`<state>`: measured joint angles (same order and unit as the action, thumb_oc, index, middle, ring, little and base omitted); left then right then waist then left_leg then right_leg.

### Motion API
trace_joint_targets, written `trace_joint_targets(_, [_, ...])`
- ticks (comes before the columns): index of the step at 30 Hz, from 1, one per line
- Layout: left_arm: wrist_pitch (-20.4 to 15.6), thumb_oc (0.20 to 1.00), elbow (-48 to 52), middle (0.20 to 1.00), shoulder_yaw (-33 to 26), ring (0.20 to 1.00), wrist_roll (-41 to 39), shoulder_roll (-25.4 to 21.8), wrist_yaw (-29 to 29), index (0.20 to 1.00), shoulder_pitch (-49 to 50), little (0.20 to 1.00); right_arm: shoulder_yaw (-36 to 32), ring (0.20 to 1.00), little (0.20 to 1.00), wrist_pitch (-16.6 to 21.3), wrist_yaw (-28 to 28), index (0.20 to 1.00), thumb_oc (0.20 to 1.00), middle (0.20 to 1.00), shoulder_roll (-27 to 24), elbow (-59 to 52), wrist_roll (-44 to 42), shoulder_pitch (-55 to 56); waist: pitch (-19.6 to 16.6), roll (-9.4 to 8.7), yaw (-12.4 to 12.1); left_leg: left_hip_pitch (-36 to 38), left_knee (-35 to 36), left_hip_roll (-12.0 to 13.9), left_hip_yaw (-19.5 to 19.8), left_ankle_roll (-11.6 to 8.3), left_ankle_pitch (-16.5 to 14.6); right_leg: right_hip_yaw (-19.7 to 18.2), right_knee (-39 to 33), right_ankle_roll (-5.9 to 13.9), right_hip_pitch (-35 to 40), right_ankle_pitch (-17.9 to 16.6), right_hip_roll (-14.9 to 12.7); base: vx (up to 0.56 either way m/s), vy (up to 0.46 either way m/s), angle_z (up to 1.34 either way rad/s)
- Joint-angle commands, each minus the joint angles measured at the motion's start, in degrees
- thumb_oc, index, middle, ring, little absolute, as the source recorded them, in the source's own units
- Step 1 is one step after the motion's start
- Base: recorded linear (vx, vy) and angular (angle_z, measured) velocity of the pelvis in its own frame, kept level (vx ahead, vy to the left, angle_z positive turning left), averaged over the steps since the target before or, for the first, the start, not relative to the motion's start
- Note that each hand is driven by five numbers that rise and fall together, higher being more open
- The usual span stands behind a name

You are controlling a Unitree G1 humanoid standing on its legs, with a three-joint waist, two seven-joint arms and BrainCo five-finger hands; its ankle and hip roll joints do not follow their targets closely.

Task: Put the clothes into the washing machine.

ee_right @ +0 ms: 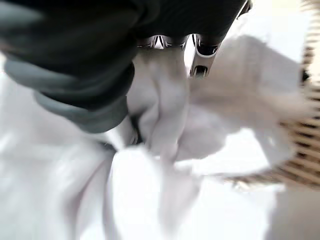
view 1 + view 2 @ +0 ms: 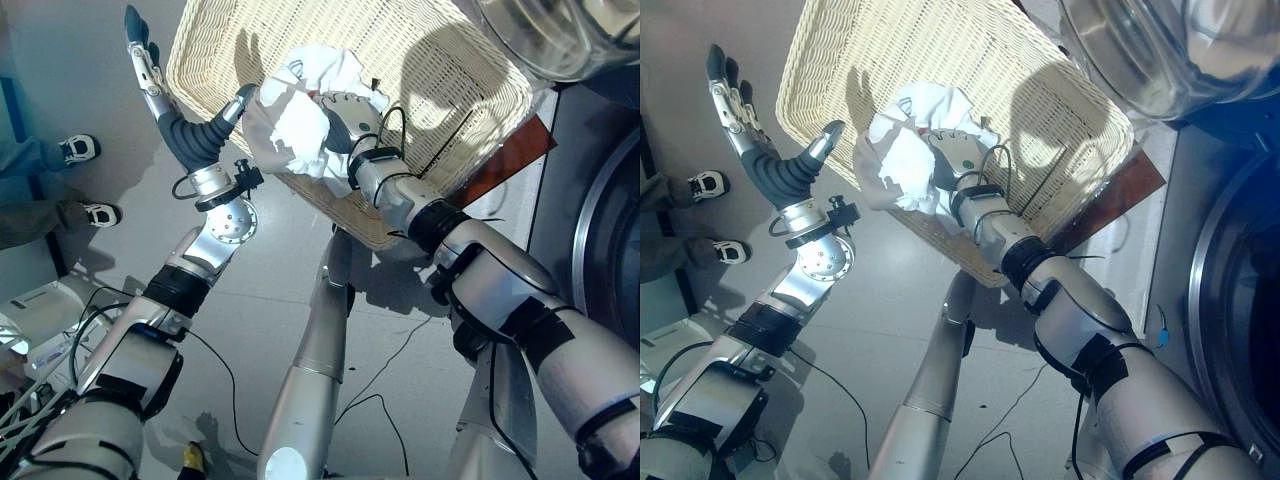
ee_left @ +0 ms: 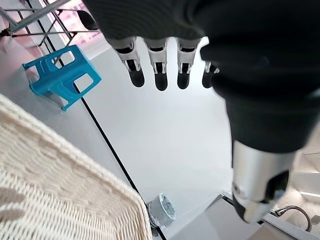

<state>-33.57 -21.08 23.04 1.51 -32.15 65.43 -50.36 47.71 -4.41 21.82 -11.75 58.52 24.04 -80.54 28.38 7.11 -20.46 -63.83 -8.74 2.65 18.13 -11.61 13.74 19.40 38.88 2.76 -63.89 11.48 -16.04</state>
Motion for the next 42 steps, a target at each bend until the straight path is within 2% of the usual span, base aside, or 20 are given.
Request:
trace_joint_targets(1, [-2.92,1.000,2.17,1.000,-2.80,1.000,0.59,1.44,0.95,1.000,-1.22,1.000,0.91,0.200,0.200,0.96,-1.29,0.200,0.200,0.200,4.75,2.89,1.42,1.79,1.41,3.92,-1.46,-1.09,-3.06,-4.60,-2.72,7.17,-0.92,-1.79,-15.17,7.19,0.55,-18.70,-1.57,0.00,-0.018,0.04])
trace_joint_targets(12, [-2.97,1.000,2.69,1.000,-2.77,1.000,0.33,1.61,0.88,1.000,-0.73,1.000,0.90,0.200,0.200,1.09,-0.60,0.200,0.200,0.200,4.26,3.23,-0.88,2.10,1.41,4.05,-1.19,-0.32,-2.80,-4.31,-2.93,7.16,-1.10,-2.00,-15.59,7.25,1.05,-18.94,-1.63,0.00,-0.004,0.01])
trace_joint_targets(16, [-2.34,1.000,3.06,1.000,-2.87,1.000,-0.26,1.77,0.36,1.000,-0.75,1.000,-1.02,0.200,0.200,3.01,-2.65,0.200,0.200,0.200,4.82,2.65,-12.55,3.18,1.41,4.08,-0.93,-0.24,-2.61,-4.13,-3.15,7.20,-1.04,-2.20,-15.56,7.04,0.95,-18.93,-1.54,0.00,0.000,0.00])
trace_joint_targets(17, [-2.53,1.000,3.06,1.000,-3.15,1.000,-1.80,1.65,-0.73,1.000,-0.45,1.000,-3.94,0.200,0.200,6.09,-4.92,0.200,0.200,0.200,5.53,1.91,-21.32,4.49,1.41,4.26,-0.77,-0.23,-2.81,-4.13,-3.26,7.24,-1.08,-2.46,-15.25,6.77,0.78,-18.77,-1.41,0.00,0.000,0.00])
trace_joint_targets(19, [-2.76,1.000,2.30,1.000,-3.63,1.000,-4.09,1.22,-2.85,1.000,-0.25,1.000,-7.16,0.200,0.200,9.68,-7.51,0.200,0.200,0.200,6.10,0.89,-31.30,6.11,1.41,4.10,-0.28,0.37,-2.95,-3.91,-3.60,7.24,-1.22,-2.99,-15.27,6.51,1.12,-18.65,-1.16,0.00,0.000,0.00])
trace_joint_targets(20, [-2.80,1.000,2.25,1.000,-3.64,1.000,-4.23,1.17,-2.98,1.000,-0.27,1.000,-7.17,0.200,0.200,9.75,-7.58,0.200,0.200,0.200,6.10,0.95,-31.38,6.09,1.41,4.05,-0.31,0.40,-2.92,-3.90,-3.65,7.25,-1.23,-3.04,-15.28,6.51,1.11,-18.65,-1.14,0.00,0.000,0.00])
trace_joint_targets(21, [-2.41,1.000,1.17,1.000,-3.94,1.000,-5.73,0.69,-4.75,1.000,-0.32,1.000,-9.28,0.200,0.200,14.13,-9.63,0.200,0.200,0.200,6.12,-0.49,-40.32,7.41,1.41,3.74,0.31,0.79,-3.23,-3.60,-4.06,7.09,-1.42,-3.31,-15.13,6.28,1.34,-18.49,-0.98,0.00,0.000,0.00])
trace_joint_targets(24, [-2.11,1.000,-0.18,1.000,-3.97,1.000,-6.12,0.09,-5.40,1.000,-0.64,1.000,-10.75,0.200,0.200,17.38,-11.18,0.200,0.200,0.200,5.61,-2.28,-45.28,8.33,1.41,3.24,0.99,0.96,-3.26,-3.20,-4.55,6.88,-1.49,-3.67,-15.37,6.12,1.37,-18.53,-0.68,-0.01,0.006,-0.01])
trace_joint_targets(26, [-1.06,1.000,-2.72,1.000,-3.76,1.000,-6.25,-0.13,-5.63,1.000,0.00,1.000,-12.58,0.200,0.200,21.38,-14.01,0.200,0.200,0.200,4.36,-7.16,-55.12,12.26,1.41,2.09,2.67,3.23,-3.34,-2.24,-5.60,6.40,-3.21,-5.38,-15.00,6.46,2.84,-16.86,0.18,0.01,0.006,-0.07])
trace_joint_targets(29, [-0.17,1.000,-4.69,1.000,-4.36,1.000,-6.26,-0.34,-5.44,1.000,0.28,1.000,-13.61,0.200,0.200,22.72,-18.18,0.200,0.200,0.200,2.15,-14.82,-63.97,15.81,1.41,0.74,4.75,2.01,-3.12,-1.58,-6.81,6.20,-1.96,-5.51,-16.34,5.68,1.66,-18.39,1.14,-0.03,0.020,-0.12])
trace_joint_targets(30, [0.76,1.000,-5.44,1.000,-4.28,1.000,-5.90,-0.15,-5.24,1.000,1.53,1.000,-13.61,0.200,0.200,21.92,-20.37,0.200,0.200,0.200,0.93,-19.63,-67.85,18.93,1.41,0.05,5.92,3.84,-3.23,-1.10,-7.74,5.95,-3.50,-6.90,-15.80,6.10,2.76,-16.93,1.80,-0.06,0.045,-0.19])
trace_joint_targets(31, [1.02,1.000,-5.46,1.000,-4.69,1.000,-5.71,-0.41,-5.14,1.000,1.02,1.000,-13.65,0.200,0.200,22.20,-21.04,0.200,0.200,0.200,0.27,-21.33,-69.31,18.89,1.41,-0.18,6.36,2.07,-3.02,-1.03,-7.96,6.07,-1.97,-6.18,-16.65,5.52,1.39,-18.53,1.88,0.01,0.011,-0.19])
trace_joint_targets(32, [1.28,1.000,-5.85,1.000,-4.35,1.000,-5.58,-0.15,-5.08,1.000,1.83,1.000,-13.72,0.200,0.200,22.22,-21.47,0.200,0.200,0.200,0.15,-22.37,-70.20,20.42,1.41,-0.39,6.72,4.02,-3.17,-0.88,-8.29,5.87,-3.56,-7.16,-16.03,6.08,2.83,-16.94,2.11,-0.05,0.025,-0.24])
trace_joint_targets(33, [1.57,1.000,-5.88,1.000,-4.73,1.000,-5.18,-0.38,-4.99,1.000,1.24,1.000,-13.76,0.200,0.200,22.47,-21.91,0.200,0.200,0.200,-0.35,-23.37,-71.05,20.13,1.41,-0.56,7.02,2.26,-2.97,-0.87,-8.47,6.02,-2.02,-6.43,-16.88,5.52,1.47,-18.57,2.11,-0.02,0.019,-0.27])
trace_joint_targets(35, [3.68,1.000,-7.03,1.000,-4.52,1.000,-4.22,-0.34,-4.18,1.000,2.72,1.000,-14.44,0.200,0.200,22.74,-24.92,0.200,0.200,0.200,-2.72,-30.01,-76.33,25.06,1.41,-1.71,9.19,4.71,-3.02,-0.12,-10.09,5.72,-3.75,-8.28,-16.65,5.95,3.06,-17.08,3.10,-0.03,0.023,-0.29])
trace_joint_targets(37, [4.59,1.000,-7.82,1.000,-4.76,1.000,-4.19,-0.29,-3.70,1.000,2.78,1.000,-15.77,0.200,0.200,23.40,-27.68,0.200,0.200,0.200,-4.38,-33.69,-80.22,27.34,1.41,-2.39,10.66,3.50,-2.95,0.24,-11.17,5.88,-2.50,-8.36,-17.45,5.34,1.83,-18.64,3.61,-0.02,0.013,-0.24])
trace_joint_targets(38, [5.01,1.000,-8.68,1.000,-4.57,1.000,-4.49,0.17,-3.62,1.000,3.88,1.000,-16.69,0.200,0.200,24.09,-29.32,0.200,0.200,0.200,-5.32,-35.95,-82.60,29.87,1.41,-2.75,11.68,5.55,-3.27,0.43,-11.68,5.67,-4.18,-9.50,-16.88,5.83,3.31,-17.17,4.03,-0.03,0.014,-0.25])
trace_joint_targets(39, [5.10,1.000,-9.32,1.000,-4.90,1.000,-4.53,0.20,-3.44,1.000,3.39,1.000,-17.51,0.200,0.200,24.31,-31.25,0.200,0.200,0.200,-6.41,-37.78,-84.90,30.51,1.41,-3.05,12.40,4.18,-3.14,0.51,-12.36,5.88,-2.81,-9.24,-17.64,5.31,2.07,-18.74,4.15,0.01,0.000,-0.25])
trace_joint_targets(41, [5.53,1.000,-10.34,1.000,-4.56,1.000,-4.83,0.61,-3.53,1.000,3.90,1.000,-18.40,0.200,0.200,25.01,-33.25,0.200,0.200,0.200,-7.03,-39.34,-87.32,32.61,1.41,-3.30,13.24,6.18,-3.50,0.60,-12.72,5.64,-4.42,-10.28,-17.07,5.84,3.55,-17.30,4.42,-0.03,0.011,-0.19])
trace_joint_targets(42, [6.01,1.000,-11.05,1.000,-4.90,1.000,-5.02,0.62,-3.53,1.000,3.15,1.000,-19.96,0.200,0.200,25.65,-35.64,0.200,0.200,0.200,-8.73,-41.57,-90.53,33.17,1.41,-3.62,14.27,4.80,-3.45,0.59,-13.52,5.86,-3.01,-10.08,-17.88,5.30,2.25,-19.02,4.57,-0.07,0.016,-0.15])
